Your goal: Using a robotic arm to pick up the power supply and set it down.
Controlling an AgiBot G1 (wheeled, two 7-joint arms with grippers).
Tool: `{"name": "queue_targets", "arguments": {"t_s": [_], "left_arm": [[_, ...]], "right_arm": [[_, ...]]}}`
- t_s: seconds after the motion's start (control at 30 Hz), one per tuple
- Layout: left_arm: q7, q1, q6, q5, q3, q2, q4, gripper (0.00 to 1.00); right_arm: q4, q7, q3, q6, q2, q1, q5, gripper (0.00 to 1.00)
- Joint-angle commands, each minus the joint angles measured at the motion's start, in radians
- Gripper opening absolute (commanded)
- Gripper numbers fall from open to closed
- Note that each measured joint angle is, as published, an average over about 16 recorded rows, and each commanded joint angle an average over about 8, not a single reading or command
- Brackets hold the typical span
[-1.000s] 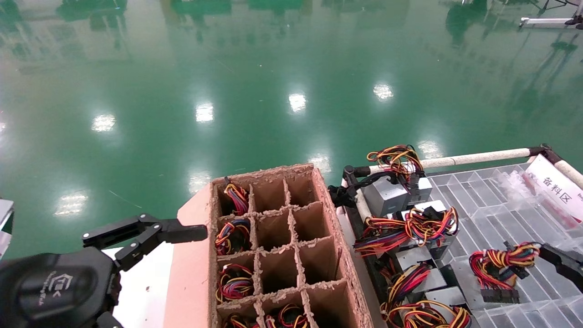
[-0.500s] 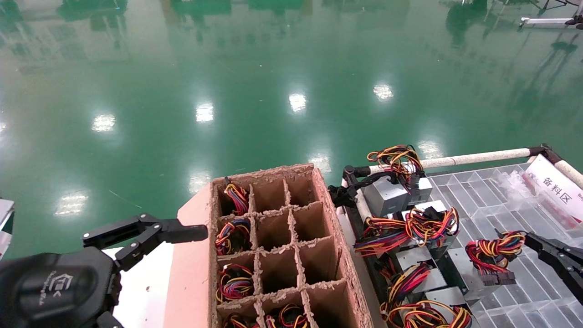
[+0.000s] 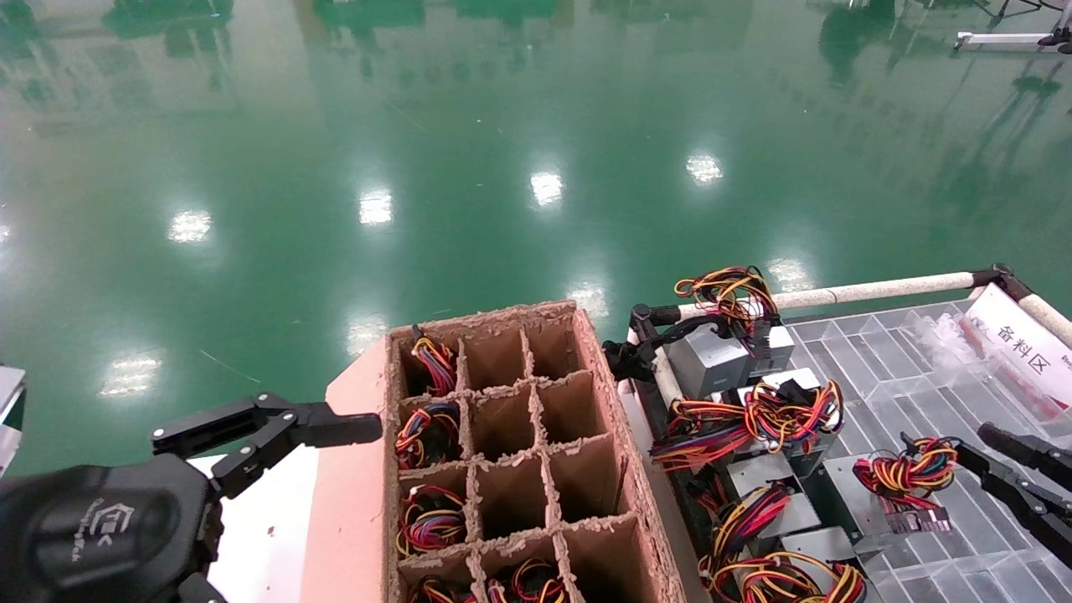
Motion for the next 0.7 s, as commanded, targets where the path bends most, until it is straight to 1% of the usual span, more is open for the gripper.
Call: {"name": "queue_targets", "arguments": {"t_s": [0.03, 0.7], "left_arm": [[0.0, 0.0, 0.0, 0.0, 0.0, 0.0, 0.0, 1.0], [0.0, 0.0, 0.0, 0.0, 0.0, 0.0, 0.0, 1.0]], "right_arm": [[0.001, 0.0, 0.0, 0.0, 0.001, -0.001, 0.001, 1.0], [0.005, 0.0, 0.002, -0.002, 0.004, -0.005, 0.004, 1.0]]}}
